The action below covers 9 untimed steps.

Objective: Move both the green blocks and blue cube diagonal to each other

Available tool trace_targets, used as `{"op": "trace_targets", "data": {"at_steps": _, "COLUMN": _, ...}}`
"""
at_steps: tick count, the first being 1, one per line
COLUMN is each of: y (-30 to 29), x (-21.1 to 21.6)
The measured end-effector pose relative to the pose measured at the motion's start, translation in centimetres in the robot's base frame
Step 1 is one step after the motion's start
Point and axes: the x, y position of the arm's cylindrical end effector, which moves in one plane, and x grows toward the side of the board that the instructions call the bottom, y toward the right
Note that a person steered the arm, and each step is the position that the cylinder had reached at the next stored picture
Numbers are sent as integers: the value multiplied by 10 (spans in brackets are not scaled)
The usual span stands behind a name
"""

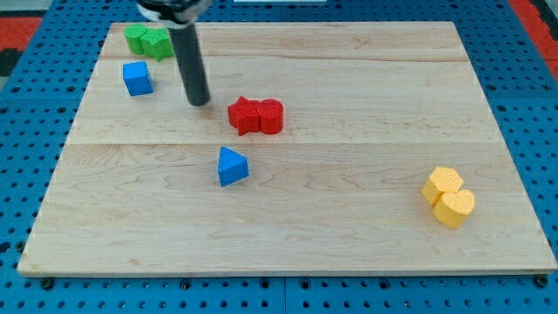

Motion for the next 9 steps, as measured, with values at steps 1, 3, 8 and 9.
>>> {"op": "trace_targets", "data": {"at_steps": 1, "y": -135, "x": -8}}
{"op": "trace_targets", "data": {"at_steps": 3, "y": -170, "x": -132}}
{"op": "trace_targets", "data": {"at_steps": 8, "y": -7, "x": -68}}
{"op": "trace_targets", "data": {"at_steps": 9, "y": -27, "x": -10}}
